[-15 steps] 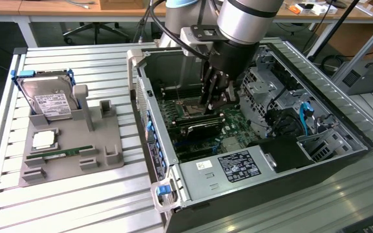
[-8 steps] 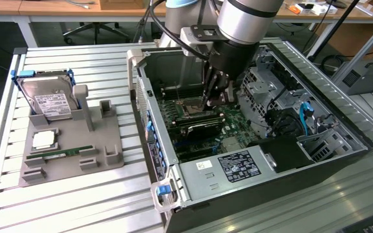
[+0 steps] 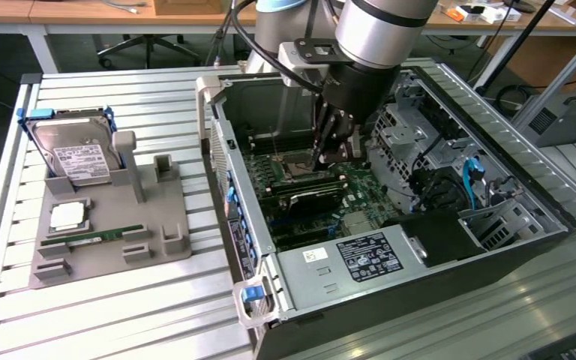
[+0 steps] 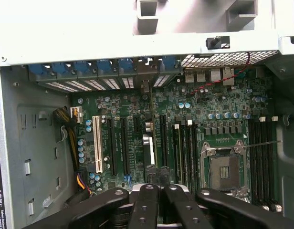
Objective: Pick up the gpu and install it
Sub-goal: 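Press down on the gpu until it lock into place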
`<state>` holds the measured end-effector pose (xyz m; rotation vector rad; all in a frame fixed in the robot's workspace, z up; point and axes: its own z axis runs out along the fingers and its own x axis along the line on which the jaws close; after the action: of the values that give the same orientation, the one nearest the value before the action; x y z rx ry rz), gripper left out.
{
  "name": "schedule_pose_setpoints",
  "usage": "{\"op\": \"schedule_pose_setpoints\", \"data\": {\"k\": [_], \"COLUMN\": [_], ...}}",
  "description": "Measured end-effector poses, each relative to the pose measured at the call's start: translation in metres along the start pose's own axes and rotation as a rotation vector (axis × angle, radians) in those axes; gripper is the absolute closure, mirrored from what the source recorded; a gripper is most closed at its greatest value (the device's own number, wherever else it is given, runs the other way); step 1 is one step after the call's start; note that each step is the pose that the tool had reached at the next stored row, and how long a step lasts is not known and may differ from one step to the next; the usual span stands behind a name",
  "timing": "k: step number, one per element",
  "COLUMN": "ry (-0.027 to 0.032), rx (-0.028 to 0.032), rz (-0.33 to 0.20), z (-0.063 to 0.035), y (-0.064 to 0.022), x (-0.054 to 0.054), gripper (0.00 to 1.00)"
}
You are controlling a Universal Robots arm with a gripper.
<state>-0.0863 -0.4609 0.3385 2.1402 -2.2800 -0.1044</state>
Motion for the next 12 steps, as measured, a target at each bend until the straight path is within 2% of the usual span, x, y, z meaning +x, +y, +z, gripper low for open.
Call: {"op": "schedule_pose_setpoints", "data": {"k": [3, 5, 8, 12], "ry": [0.0021, 0.0066, 0.0073, 0.0073], "rx": [-0.0012, -0.0039, -0.0036, -0.0023], "rz": [-0.035, -0.109, -0.115, -0.115], "z": [0.0006, 0.0023, 0.0031, 0.0129], "y": [0.0000, 0.0000, 0.0003, 0.0025], "x": [0.000, 0.000, 0.000, 0.001], "gripper": [0.89, 0.89, 0.89, 0.89]}}
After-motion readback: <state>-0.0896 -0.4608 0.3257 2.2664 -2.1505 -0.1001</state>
